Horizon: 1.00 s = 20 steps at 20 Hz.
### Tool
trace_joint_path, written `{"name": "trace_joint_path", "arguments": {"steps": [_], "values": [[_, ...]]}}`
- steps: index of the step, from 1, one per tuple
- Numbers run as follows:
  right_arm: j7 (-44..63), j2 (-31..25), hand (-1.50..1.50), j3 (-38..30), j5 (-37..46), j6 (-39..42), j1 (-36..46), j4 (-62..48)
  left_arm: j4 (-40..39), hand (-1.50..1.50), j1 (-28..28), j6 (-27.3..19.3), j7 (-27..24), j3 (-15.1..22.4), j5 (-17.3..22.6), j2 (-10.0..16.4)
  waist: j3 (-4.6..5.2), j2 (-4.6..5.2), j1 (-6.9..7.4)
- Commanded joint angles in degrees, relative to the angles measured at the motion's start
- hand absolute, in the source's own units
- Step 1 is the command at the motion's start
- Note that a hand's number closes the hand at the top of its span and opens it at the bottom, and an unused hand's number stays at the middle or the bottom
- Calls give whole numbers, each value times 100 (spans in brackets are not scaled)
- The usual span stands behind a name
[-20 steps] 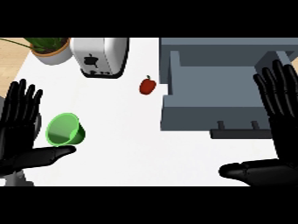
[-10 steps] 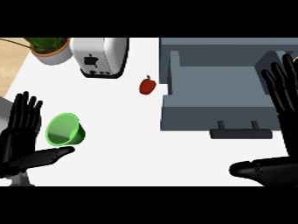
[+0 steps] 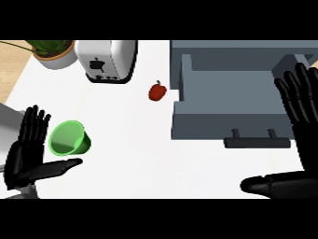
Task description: Pick up the cup, place it into the drawer and close the drawer
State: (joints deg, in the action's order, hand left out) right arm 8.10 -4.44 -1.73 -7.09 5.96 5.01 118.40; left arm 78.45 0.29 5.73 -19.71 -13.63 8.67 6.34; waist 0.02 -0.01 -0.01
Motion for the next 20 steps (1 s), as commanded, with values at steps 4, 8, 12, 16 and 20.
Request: {"name": "trace_joint_path", "arguments": {"steps": [4, 8, 12, 16, 20], "values": [[-15, -27, -150, -87, -164, 134, -246, 282, -1437, -150, -385, 255, -812, -149, -16, 119, 0, 2, -21], [212, 61, -150, 45, -35, -39, 28, 161, -1842, -150, -448, 173, -1252, -319, -23, 204, 1, 2, -11], [401, -43, -150, -9, -79, -15, 126, 354, -2184, -150, -615, 161, -1397, -309, 21, 214, 0, 0, -10], [207, 31, -150, -72, -81, -57, 272, -47, -3549, -150, -1173, 363, -2085, -542, -21, 564, 2, 8, -24], [473, -2, -150, -9, -127, -27, 20, 450, -3647, -150, -947, 503, -2385, -477, 16, 558, 1, 2, -22]]}}
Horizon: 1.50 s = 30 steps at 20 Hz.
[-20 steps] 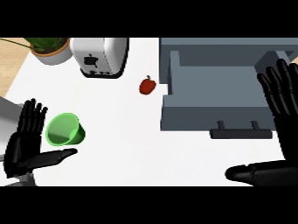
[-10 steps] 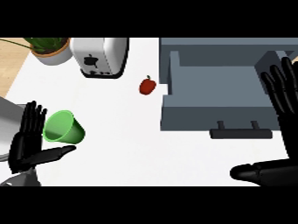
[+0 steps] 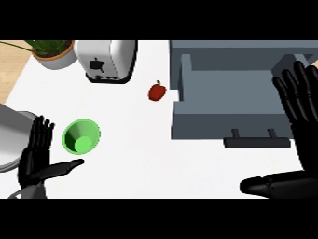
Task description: Pick up the cup, place it into the drawer and close the drawer
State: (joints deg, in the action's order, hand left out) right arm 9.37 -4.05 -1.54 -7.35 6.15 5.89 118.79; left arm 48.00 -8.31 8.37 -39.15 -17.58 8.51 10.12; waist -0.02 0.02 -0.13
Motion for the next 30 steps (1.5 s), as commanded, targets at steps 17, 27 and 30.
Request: {"name": "trace_joint_path", "arguments": {"steps": [17, 27, 30], "values": [[158, -56, -150, 31, -45, 124, -82, 166, -2348, -150, -1282, 598, -982, -74, 167, 430, 4, 2, -15], [103, -242, -150, -303, -410, 328, -91, 203, -3089, -150, -1457, 1498, -1596, -111, 269, 389, 12, 21, -67], [454, -181, -150, -306, -349, 37, 265, 164, -2947, -150, -1550, 1591, -1421, -14, 298, 190, 11, 17, -42]]}}
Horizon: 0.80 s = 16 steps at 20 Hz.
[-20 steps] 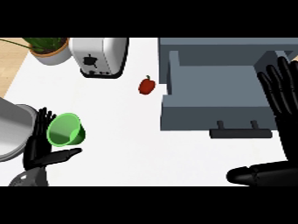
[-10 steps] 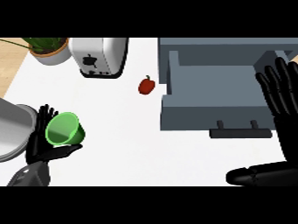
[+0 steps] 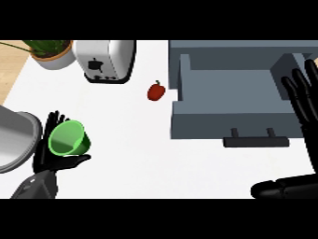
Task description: Pick up the cup, place it into the drawer and close the drawer
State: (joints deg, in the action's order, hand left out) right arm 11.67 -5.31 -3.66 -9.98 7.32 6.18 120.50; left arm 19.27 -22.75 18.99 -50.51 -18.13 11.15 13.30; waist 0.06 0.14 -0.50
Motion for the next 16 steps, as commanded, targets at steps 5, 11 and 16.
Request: {"name": "trace_joint_path", "arguments": {"steps": [5, 11, 16], "values": [[91, 261, -150, 449, 371, -228, -14, 254, -117, 150, -79, 674, -610, 119, -15, -248, 7, 7, -21], [-305, -2, -150, -15, 28, 146, -84, -208, 189, 150, -99, 265, -866, 132, -45, -136, 0, 2, 6], [-152, -157, -150, -146, -69, 201, -19, -43, 411, 150, -6, -14, -1045, 60, 57, -242, -3, -5, 20]]}}
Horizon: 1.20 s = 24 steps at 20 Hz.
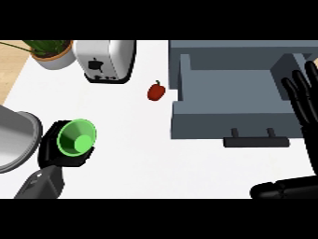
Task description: Pick up the cup, place it into the drawer and close the drawer
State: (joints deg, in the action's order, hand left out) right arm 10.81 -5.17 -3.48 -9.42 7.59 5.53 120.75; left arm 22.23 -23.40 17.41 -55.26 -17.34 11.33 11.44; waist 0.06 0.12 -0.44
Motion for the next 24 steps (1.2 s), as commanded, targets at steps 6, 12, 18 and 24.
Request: {"name": "trace_joint_path", "arguments": {"steps": [6, 12, 18, 24], "values": [[-110, 151, -150, 193, 190, -45, -255, 53, 1112, 150, 370, -275, -411, 208, 66, -541, -12, -36, 85], [107, -71, -150, -53, -77, 93, -397, 313, 1686, 150, 253, 224, -172, 392, 156, -400, -11, -43, 50], [-258, 136, -150, 91, 216, -12, -419, -38, 3759, 150, 640, -106, 1319, 1083, 170, -662, -18, -60, 124], [-168, -46, -150, -157, -45, 115, -233, -120, 5450, 150, 619, -1055, 2649, 1617, 480, -1127, -13, -42, 84]]}}
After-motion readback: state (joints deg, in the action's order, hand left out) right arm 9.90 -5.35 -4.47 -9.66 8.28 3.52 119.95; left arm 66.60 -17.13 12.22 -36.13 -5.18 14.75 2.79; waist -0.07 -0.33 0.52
